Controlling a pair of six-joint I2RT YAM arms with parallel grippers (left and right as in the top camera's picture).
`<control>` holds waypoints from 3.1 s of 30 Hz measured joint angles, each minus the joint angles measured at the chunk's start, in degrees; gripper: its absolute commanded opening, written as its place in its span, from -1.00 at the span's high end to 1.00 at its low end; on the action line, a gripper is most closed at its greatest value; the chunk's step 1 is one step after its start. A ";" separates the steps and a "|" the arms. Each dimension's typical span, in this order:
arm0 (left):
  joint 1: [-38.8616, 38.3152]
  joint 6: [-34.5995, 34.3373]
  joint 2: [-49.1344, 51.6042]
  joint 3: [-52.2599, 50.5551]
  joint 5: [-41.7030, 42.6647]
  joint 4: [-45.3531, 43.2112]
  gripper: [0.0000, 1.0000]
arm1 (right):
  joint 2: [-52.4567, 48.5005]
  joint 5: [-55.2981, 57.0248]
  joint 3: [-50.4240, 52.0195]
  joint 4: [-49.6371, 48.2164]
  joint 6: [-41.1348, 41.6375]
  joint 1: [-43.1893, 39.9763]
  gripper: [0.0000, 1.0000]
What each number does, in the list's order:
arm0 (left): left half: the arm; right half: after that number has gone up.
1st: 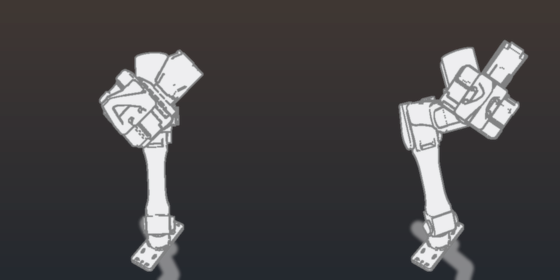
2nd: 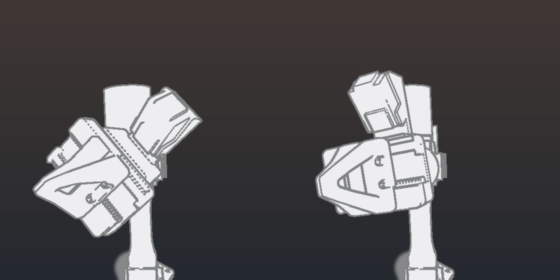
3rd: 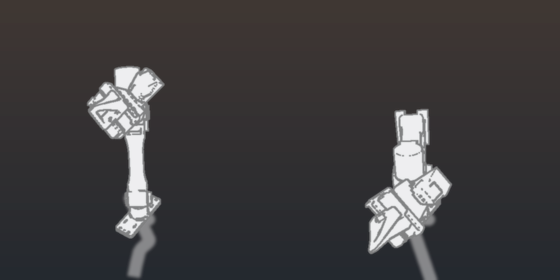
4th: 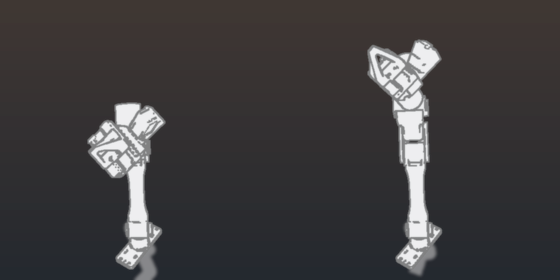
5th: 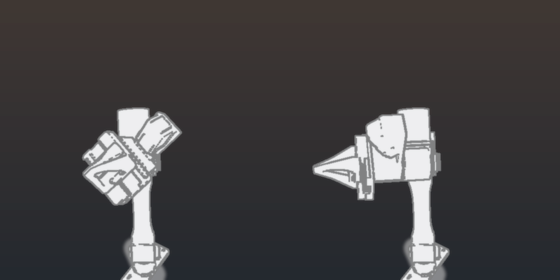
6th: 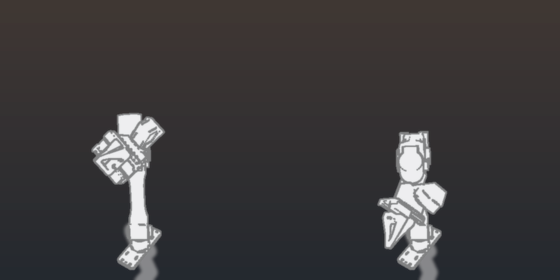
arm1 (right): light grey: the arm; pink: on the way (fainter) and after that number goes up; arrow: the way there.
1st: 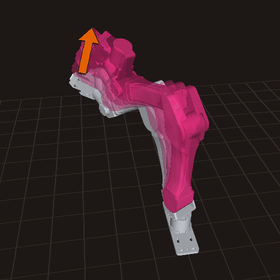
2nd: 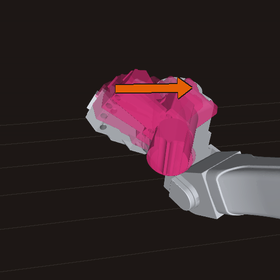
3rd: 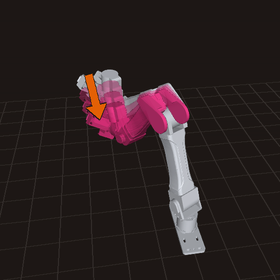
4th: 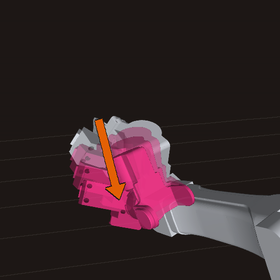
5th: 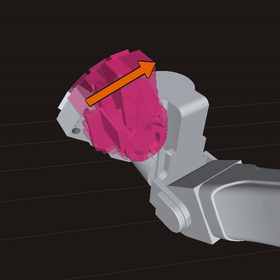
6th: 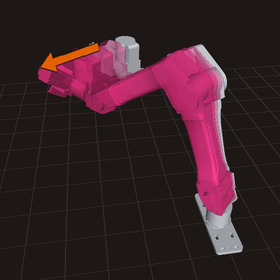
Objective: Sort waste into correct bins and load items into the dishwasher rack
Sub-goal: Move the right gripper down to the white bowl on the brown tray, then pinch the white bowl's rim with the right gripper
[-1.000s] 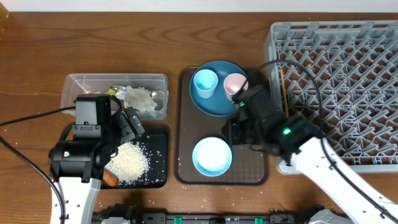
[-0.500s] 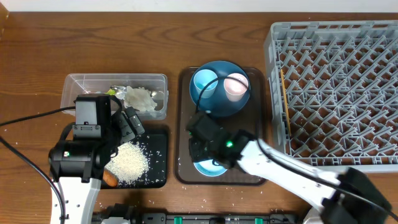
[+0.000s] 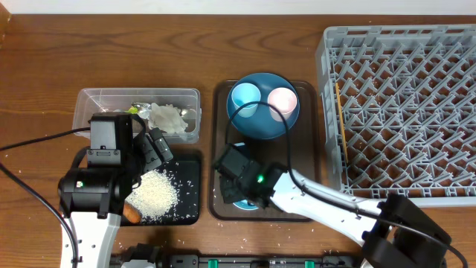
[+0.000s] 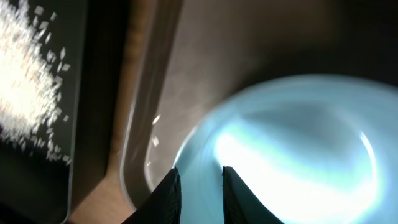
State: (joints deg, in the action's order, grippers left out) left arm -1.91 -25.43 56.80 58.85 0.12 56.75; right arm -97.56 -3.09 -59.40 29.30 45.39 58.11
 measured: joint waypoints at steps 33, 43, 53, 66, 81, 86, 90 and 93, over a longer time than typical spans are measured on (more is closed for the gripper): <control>0.00 0.00 0.00 0.00 0.00 0.02 -1.00 | 0.00 -0.11 -3.48 2.19 -2.38 2.60 0.40; 0.00 0.00 0.00 0.00 0.00 0.02 -1.00 | 0.00 0.15 -3.48 2.21 -2.43 3.93 0.40; 0.00 0.00 0.00 0.00 0.00 0.00 -1.00 | -0.52 0.26 -3.48 2.80 -2.45 5.62 0.37; 0.00 0.00 0.00 0.00 0.00 0.02 -1.00 | -4.13 1.68 -3.48 4.74 -2.86 6.49 0.73; 0.00 0.00 0.00 0.00 -0.02 0.02 -1.00 | -3.50 2.54 -3.89 5.40 -3.21 6.47 0.98; 0.00 0.00 0.00 0.00 0.00 0.02 -1.00 | 0.39 2.27 -3.89 7.52 -4.52 5.90 0.98; 0.00 0.00 0.00 0.00 0.00 0.02 -1.00 | 6.38 1.22 -3.89 10.62 -6.08 4.09 0.98; 0.00 0.00 0.00 0.00 0.00 0.02 -1.00 | 12.04 0.09 -3.89 12.96 -8.90 1.68 0.98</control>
State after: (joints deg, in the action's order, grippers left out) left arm -1.91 -25.43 56.80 58.85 0.12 56.77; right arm -85.52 -3.01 -63.29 42.26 36.49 59.79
